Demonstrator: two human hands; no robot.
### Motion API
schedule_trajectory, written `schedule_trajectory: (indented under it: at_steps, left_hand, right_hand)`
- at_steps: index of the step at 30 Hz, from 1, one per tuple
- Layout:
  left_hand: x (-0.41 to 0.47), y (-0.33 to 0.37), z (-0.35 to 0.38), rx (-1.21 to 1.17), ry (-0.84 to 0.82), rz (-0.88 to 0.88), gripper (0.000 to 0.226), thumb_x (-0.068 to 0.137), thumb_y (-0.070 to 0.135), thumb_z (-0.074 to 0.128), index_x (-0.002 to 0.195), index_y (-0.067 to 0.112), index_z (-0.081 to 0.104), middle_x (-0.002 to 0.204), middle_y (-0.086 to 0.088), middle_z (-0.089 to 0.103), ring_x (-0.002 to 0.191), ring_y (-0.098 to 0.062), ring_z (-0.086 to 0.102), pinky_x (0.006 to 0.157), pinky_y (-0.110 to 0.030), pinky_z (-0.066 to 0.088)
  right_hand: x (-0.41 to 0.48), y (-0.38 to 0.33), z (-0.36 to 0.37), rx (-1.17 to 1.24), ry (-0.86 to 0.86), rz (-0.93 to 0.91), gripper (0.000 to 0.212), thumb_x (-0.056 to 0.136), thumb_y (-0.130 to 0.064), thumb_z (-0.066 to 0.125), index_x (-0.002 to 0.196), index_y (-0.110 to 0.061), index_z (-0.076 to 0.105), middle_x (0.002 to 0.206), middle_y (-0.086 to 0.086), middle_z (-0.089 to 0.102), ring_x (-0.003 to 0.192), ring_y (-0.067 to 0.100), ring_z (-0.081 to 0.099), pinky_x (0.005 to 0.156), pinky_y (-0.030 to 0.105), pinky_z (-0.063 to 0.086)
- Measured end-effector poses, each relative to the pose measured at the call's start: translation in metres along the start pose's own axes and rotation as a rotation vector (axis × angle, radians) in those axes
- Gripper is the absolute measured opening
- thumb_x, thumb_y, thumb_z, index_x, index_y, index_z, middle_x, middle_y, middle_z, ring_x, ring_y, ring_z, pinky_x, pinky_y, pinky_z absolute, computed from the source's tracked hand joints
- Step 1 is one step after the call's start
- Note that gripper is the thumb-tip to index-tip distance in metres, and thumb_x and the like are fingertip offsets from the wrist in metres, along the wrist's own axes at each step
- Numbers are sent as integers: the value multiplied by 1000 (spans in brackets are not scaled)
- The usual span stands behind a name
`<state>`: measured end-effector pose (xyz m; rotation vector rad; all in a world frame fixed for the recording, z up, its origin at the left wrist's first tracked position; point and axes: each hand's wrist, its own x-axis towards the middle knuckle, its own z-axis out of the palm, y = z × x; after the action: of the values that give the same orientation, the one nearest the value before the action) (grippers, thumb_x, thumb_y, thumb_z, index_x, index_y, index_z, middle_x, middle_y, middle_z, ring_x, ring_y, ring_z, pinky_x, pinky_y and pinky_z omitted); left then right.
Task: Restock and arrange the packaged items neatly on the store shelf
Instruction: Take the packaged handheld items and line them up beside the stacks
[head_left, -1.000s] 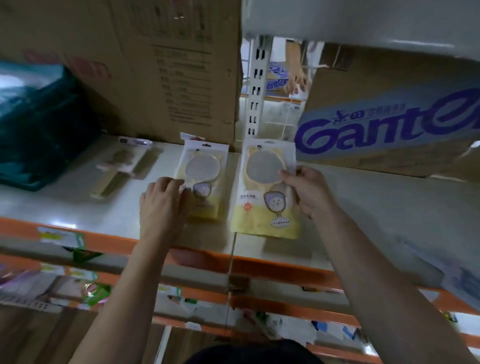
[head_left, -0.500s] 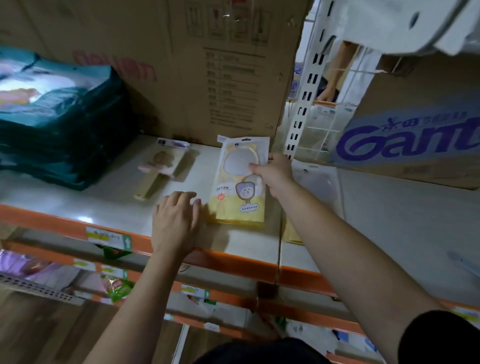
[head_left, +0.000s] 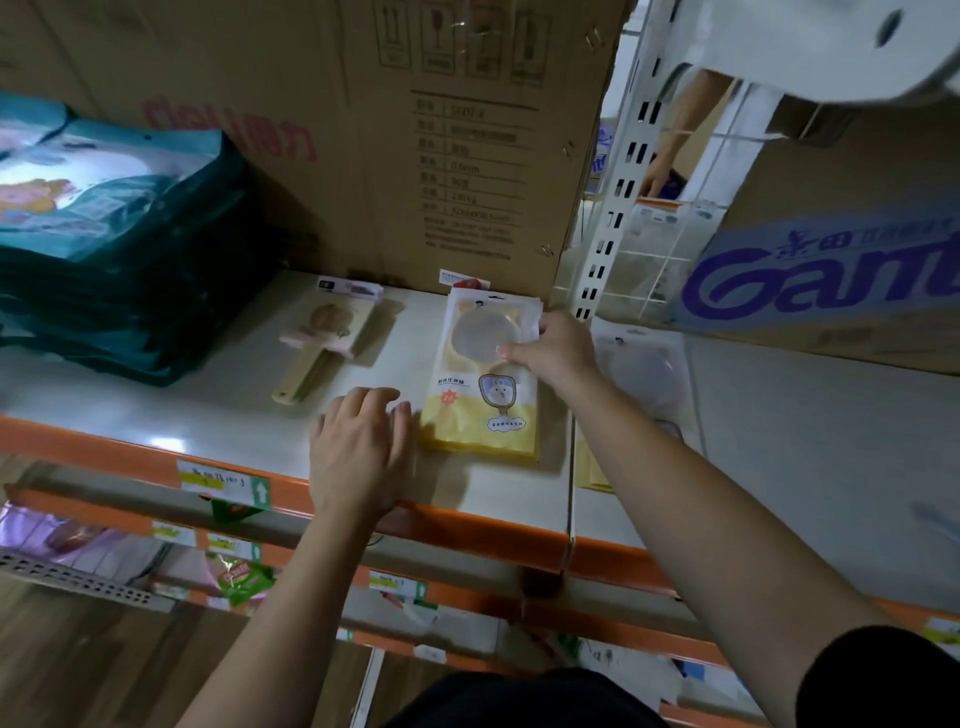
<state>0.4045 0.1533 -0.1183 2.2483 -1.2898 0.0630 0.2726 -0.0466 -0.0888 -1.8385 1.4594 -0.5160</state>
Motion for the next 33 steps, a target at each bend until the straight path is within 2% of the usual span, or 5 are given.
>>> schedule_trajectory:
  at_steps: [7, 12, 22, 25, 33]
  left_hand:
    - [2, 3, -1, 27, -39, 3, 36, 100, 38, 41, 121, 16, 60, 121, -8, 60, 114, -28, 52, 93, -44, 36]
    - [5, 24, -5, 37, -35, 118, 40, 100, 38, 36, 123, 14, 59, 124, -10, 58, 113, -31, 51, 92, -44, 37]
    - [5, 180, 47, -71, -201, 546, 39, 96, 36, 39, 121, 15, 59, 124, -9, 58, 111, -32, 52, 89, -44, 38]
    - [-17, 229, 70, -105, -285, 639, 34, 97, 34, 42, 124, 20, 56, 129, -4, 55, 119, -27, 48, 99, -43, 33]
    - [-85, 355, 110, -200, -391, 849, 38, 96, 33, 39, 122, 16, 60, 125, -4, 58, 115, -27, 52, 95, -40, 34]
  right_hand:
    - [-8, 13, -9, 121, 17, -15, 60, 81, -43, 74, 126, -12, 49, 109, -4, 50, 99, 16, 51, 80, 32, 44]
    - [-21, 30, -44, 251, 59, -87, 16, 89, -32, 66, 99, -20, 62, 90, 0, 63, 85, 21, 65, 79, 36, 55]
    - [-94, 137, -161, 99, 429, 16, 21, 90, -26, 65, 107, -14, 71, 91, -8, 65, 86, 9, 61, 69, 2, 39]
    - [-123, 177, -200, 59, 510, 72, 20, 90, -25, 65, 106, -15, 72, 96, -1, 71, 88, 10, 64, 80, 14, 44]
    - [-181, 278, -296, -7, 643, 166, 20, 91, -19, 63, 106, -12, 73, 101, 8, 73, 94, 21, 66, 73, 19, 38]
